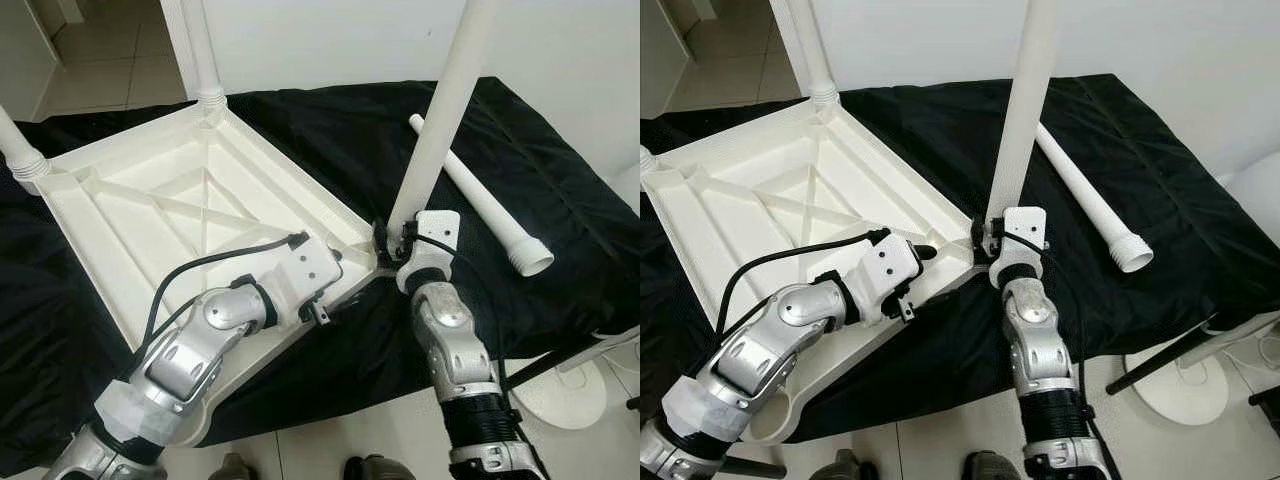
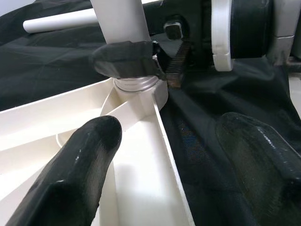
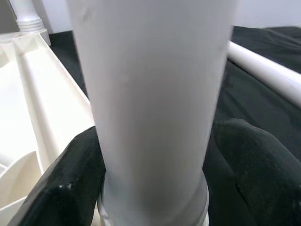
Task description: Building children table
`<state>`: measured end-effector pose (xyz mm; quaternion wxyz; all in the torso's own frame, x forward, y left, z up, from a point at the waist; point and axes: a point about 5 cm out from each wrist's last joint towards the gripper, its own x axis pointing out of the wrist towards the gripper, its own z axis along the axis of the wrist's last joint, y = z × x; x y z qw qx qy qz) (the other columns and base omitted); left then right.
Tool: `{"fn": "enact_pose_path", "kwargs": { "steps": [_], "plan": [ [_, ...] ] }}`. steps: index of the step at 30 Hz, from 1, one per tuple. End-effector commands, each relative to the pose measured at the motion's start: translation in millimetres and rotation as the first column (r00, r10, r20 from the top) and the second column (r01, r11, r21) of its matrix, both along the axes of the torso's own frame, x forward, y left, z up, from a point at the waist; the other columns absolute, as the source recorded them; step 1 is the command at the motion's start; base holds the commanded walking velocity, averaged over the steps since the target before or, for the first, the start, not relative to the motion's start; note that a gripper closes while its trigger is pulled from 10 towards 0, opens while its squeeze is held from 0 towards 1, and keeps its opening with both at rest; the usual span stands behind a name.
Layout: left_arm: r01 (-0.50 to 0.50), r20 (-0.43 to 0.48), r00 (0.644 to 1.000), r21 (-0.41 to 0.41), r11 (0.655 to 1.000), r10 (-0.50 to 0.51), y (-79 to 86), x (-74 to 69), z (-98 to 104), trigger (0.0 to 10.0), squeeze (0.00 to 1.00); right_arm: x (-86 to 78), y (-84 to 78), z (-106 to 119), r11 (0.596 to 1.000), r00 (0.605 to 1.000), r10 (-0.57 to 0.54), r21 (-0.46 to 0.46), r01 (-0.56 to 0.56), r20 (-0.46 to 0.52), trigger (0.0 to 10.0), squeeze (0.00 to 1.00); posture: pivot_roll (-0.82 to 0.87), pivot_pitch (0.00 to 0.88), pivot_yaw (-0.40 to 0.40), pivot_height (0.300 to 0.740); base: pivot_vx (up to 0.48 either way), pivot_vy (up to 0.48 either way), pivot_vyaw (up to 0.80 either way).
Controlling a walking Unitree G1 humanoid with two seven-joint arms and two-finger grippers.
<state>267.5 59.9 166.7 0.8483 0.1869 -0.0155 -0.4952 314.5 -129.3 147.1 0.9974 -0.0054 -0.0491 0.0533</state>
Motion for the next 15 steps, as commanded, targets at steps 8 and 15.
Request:
{"fn": "enact_pose_path", "kwargs": {
  "steps": [8, 15],
  "plan": [
    [0.027, 0.002, 1.000, 0.020, 0.999, -0.027, -1.3, 0.9, -1, 10.0, 0.00, 8.3, -15.4, 2, 0.926, 0.931, 0.364, -0.101, -0.364, -0.024, 10.0, 0.00, -0.09, 0.054, 0.026, 0.740, 0.000, 0.000, 0.00],
    [0.033, 0.005, 0.999, 0.024, 0.999, -0.033, -1.8, 1.1, 0, 10.0, 0.00, 19.1, -19.8, 2, 0.863, 0.881, 0.468, -0.180, -0.473, -0.071, 10.0, 0.00, -0.08, 0.052, 0.028, 0.740, 0.000, 0.000, 0.00]
  ]
}}
